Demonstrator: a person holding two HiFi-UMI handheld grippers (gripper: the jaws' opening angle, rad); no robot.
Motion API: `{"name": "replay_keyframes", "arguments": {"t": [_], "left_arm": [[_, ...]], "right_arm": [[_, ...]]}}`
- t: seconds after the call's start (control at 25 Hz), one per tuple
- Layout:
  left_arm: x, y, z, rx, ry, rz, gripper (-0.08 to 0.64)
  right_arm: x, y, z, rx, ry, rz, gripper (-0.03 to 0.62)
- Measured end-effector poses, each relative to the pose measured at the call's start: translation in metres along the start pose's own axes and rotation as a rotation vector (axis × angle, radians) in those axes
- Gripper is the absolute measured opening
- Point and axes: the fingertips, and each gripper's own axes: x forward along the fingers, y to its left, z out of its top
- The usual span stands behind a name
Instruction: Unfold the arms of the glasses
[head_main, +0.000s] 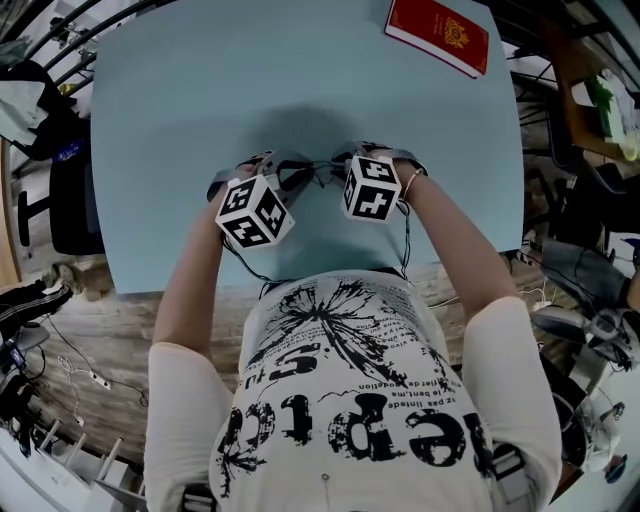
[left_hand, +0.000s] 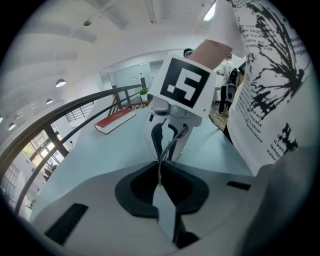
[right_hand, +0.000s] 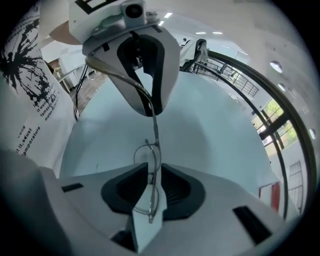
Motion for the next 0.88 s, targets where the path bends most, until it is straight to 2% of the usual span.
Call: {"name": "replay_keyframes", "arguments": {"t": [0.12,0.32,0.52,0.88], "left_arm": [[-0.003,-0.001,-0.004,-0.013,0.002,0.008,0.031],[-0.006,-0.002,-0.008,-0.017,0.007,0.016,0.029],[-0.014,0.0,-0.019,-0.039,0.012,0.028,0.03],[-0.026,0.005,-0.028,-0.055,0.011,0.063,0.03]], "right_arm": [[0.015,0.003,0.005,-0.055,0.046,0.012,0.089],[0.022,0.003,0.01,-0.118,0.076,-0.009,0.032],[0.008,0.003,0.019,-0.141,0.037,-0.023,0.031],[-0.037,-0.005,0.019,-0.157,-0.027,-0.14,0.021]]}}
